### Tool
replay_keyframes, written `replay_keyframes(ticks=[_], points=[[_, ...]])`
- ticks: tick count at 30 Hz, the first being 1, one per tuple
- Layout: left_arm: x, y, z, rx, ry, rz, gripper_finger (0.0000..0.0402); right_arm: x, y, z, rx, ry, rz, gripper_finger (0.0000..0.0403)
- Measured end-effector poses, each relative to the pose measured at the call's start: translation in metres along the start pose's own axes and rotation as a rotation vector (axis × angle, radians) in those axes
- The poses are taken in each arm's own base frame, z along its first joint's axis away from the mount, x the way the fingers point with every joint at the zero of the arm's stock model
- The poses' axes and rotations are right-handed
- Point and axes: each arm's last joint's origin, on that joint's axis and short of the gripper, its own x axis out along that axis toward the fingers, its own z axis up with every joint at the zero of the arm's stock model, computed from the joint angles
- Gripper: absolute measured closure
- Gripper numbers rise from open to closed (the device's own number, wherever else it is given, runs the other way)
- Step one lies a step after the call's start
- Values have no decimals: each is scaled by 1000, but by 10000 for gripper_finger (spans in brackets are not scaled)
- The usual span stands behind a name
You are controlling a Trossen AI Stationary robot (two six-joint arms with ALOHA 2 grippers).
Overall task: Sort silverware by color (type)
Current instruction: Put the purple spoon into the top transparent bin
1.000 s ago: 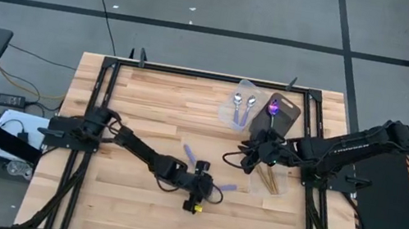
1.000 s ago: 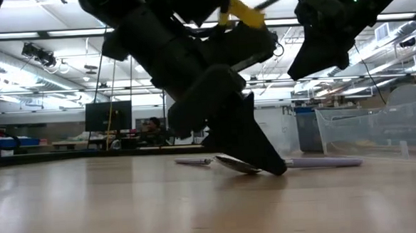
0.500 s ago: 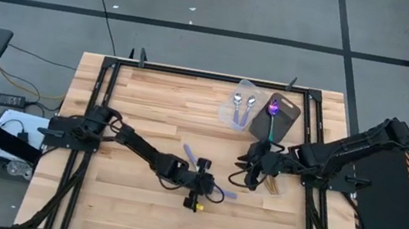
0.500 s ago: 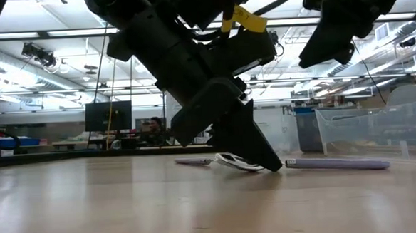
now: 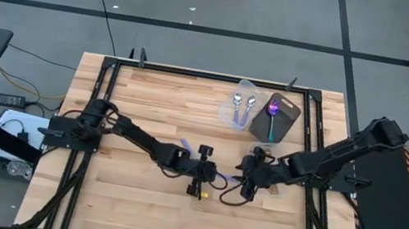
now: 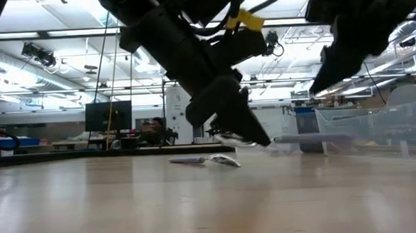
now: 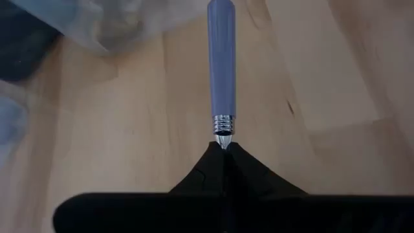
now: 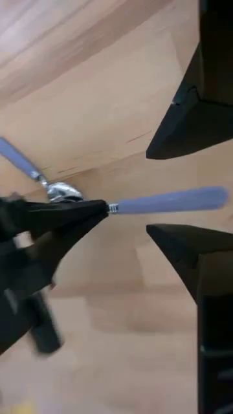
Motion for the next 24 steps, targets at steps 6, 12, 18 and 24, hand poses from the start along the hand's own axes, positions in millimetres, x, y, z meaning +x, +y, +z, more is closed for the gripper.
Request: replay_keyframes(ticks=[6, 12, 18, 24], points=[[-1, 8, 4, 18, -24, 16, 389, 18, 3, -8, -56, 44, -37, 189], [-13, 17, 15, 53, -64, 49, 390, 28, 1, -6, -82, 36, -47, 182], [-21, 30, 21, 48, -96, 76, 390, 33, -4, -3, -103, 31, -58, 209], [-22, 30, 22, 69, -102, 76, 390, 36, -8, -1, -106, 27, -69, 270]])
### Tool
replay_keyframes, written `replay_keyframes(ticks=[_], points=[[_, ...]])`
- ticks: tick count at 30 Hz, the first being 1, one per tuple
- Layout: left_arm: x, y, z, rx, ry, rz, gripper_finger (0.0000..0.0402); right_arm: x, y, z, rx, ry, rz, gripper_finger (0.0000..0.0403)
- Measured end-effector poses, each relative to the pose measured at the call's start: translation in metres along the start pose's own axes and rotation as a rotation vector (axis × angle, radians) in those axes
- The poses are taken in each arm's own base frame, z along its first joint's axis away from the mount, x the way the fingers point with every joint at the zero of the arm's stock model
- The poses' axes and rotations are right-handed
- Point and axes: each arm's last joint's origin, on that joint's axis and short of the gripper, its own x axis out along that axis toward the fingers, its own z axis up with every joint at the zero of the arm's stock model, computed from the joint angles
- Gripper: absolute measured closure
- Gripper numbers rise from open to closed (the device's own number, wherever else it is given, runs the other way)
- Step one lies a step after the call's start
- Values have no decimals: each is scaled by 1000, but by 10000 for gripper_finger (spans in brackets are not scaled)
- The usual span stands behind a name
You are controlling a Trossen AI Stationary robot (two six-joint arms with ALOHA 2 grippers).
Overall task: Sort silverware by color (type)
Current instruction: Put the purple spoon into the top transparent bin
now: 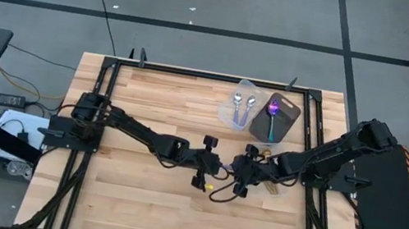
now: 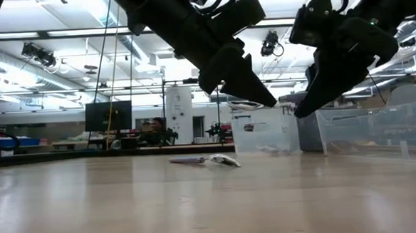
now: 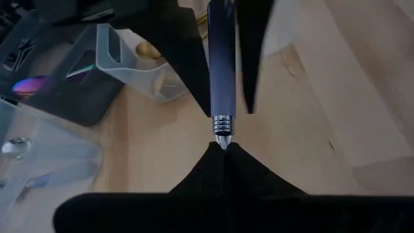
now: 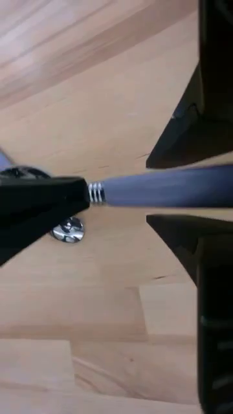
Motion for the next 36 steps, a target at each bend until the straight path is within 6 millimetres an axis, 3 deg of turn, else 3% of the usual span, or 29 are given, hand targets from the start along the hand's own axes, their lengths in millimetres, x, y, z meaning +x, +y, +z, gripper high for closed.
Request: replay_keyframes(ticks=[6, 12, 16, 21, 29, 36], points=[[0, 1, 1, 31, -1, 2, 390, 1, -3, 1, 11, 2, -8, 349], [-2, 3, 0, -11, 34, 68, 354, 3, -8, 4, 62, 10, -1, 350], [-23, 11, 7, -24, 72, 126, 304, 2, -19, 4, 154, 47, -15, 350], [-40, 11, 6, -69, 91, 71, 265, -3, -39, 10, 288, 44, -90, 350], [-41, -13, -29, -82, 50, -4, 261, -11, -84, 26, 540, -52, -202, 348], [-42, -13, -50, -4, 92, -7, 261, -11, -127, 37, 690, -142, -266, 338]])
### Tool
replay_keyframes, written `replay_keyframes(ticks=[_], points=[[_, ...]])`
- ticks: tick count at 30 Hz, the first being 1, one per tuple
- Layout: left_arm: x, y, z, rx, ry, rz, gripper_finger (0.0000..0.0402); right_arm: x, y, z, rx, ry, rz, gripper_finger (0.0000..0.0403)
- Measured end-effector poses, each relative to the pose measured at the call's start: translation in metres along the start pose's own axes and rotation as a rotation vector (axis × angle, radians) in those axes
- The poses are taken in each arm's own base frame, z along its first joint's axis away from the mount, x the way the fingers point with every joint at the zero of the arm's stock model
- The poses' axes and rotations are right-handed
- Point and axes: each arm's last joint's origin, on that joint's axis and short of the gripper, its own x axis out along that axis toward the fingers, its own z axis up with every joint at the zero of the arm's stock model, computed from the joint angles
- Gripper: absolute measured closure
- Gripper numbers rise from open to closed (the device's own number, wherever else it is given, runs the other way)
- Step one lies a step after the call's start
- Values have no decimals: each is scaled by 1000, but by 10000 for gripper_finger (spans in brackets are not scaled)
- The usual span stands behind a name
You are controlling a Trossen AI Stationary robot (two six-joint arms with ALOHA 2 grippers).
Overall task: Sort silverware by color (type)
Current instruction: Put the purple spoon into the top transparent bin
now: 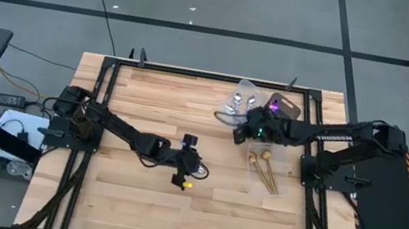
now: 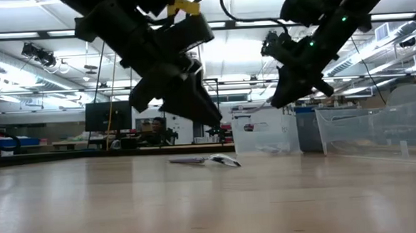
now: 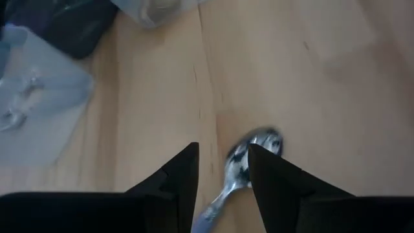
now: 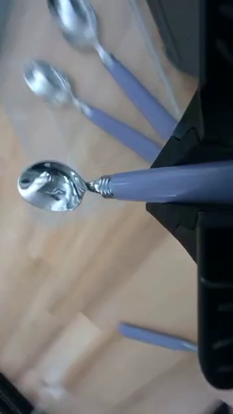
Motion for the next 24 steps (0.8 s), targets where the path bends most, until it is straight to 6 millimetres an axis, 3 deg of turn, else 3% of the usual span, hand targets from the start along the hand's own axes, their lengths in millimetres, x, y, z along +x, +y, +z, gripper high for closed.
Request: replay_keyframes(ticks=[9, 16, 24], points=[[5, 14, -10, 113, 62, 17, 260, 11, -25, 23, 71, -64, -61, 375], [4, 15, -10, 142, 72, 16, 260, 29, -40, 28, 166, -52, -117, 367], [-11, 21, -10, 175, 122, 2, 260, 47, -40, 33, 362, -122, -76, 373]])
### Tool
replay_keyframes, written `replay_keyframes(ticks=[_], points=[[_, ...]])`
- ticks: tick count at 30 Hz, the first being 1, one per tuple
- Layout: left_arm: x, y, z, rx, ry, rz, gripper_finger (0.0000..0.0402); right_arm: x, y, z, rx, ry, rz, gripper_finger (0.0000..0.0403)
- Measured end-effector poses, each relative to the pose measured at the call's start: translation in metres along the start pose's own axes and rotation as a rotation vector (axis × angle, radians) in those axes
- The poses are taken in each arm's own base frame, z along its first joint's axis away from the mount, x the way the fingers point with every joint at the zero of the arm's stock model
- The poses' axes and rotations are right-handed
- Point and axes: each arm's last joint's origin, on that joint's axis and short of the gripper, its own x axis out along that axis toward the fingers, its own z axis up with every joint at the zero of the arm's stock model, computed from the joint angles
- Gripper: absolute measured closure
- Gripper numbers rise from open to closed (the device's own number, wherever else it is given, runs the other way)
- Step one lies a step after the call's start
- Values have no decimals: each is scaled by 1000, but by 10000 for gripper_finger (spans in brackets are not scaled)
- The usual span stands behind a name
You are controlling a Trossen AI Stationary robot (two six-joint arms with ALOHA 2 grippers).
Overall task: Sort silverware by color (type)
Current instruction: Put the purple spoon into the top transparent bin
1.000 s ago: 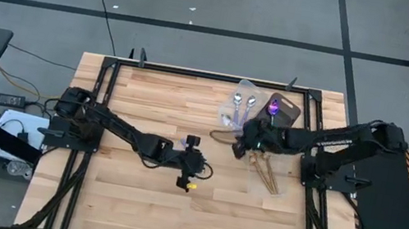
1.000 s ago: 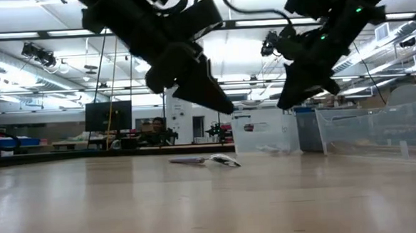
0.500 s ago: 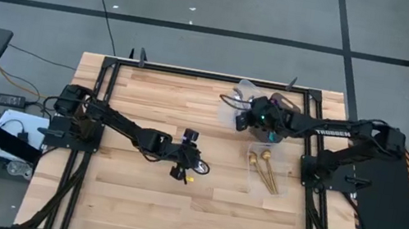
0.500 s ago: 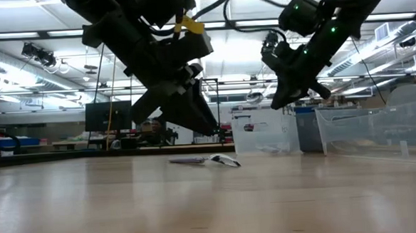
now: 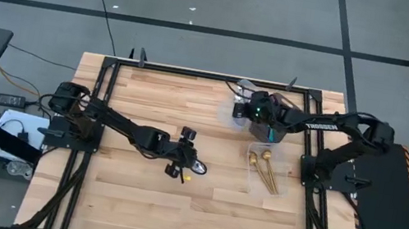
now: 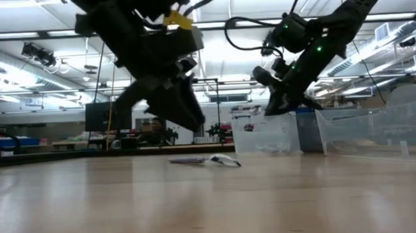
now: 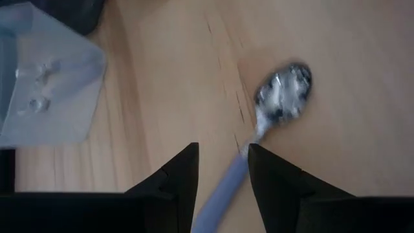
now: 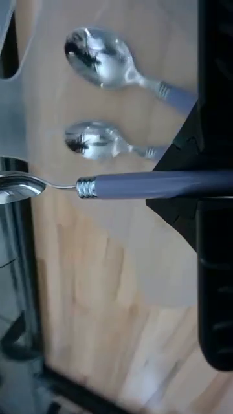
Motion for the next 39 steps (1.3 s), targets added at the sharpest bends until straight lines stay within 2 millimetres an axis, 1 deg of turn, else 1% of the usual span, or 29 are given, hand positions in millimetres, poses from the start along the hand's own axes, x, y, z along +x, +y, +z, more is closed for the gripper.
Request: replay_keyframes(ticks=[6, 13, 18, 23, 28, 32, 35, 39], points=[[-14, 6, -1, -1, 19, -1, 260, 7, 6, -7, 125, -59, -2, 371], [-15, 4, -5, 6, 61, -27, 260, 13, 2, -11, 244, -67, -41, 359], [-16, 0, -9, 27, 99, -47, 260, 13, 4, -12, 248, -71, -36, 337], [-16, -1, -11, 37, 123, -56, 260, 7, 6, -9, 229, -77, -15, 308], [-16, -2, -16, 49, 155, -105, 260, 5, 8, -8, 242, -4, 42, 276], [-16, -3, -16, 54, 146, -146, 260, 6, 3, -4, 276, 64, 54, 253], [-17, -5, -16, 61, 154, -154, 260, 7, 1, -2, 314, 110, 80, 246], [-18, -5, -20, 71, 184, -164, 260, 6, 5, 0, 332, 157, 156, 245]])
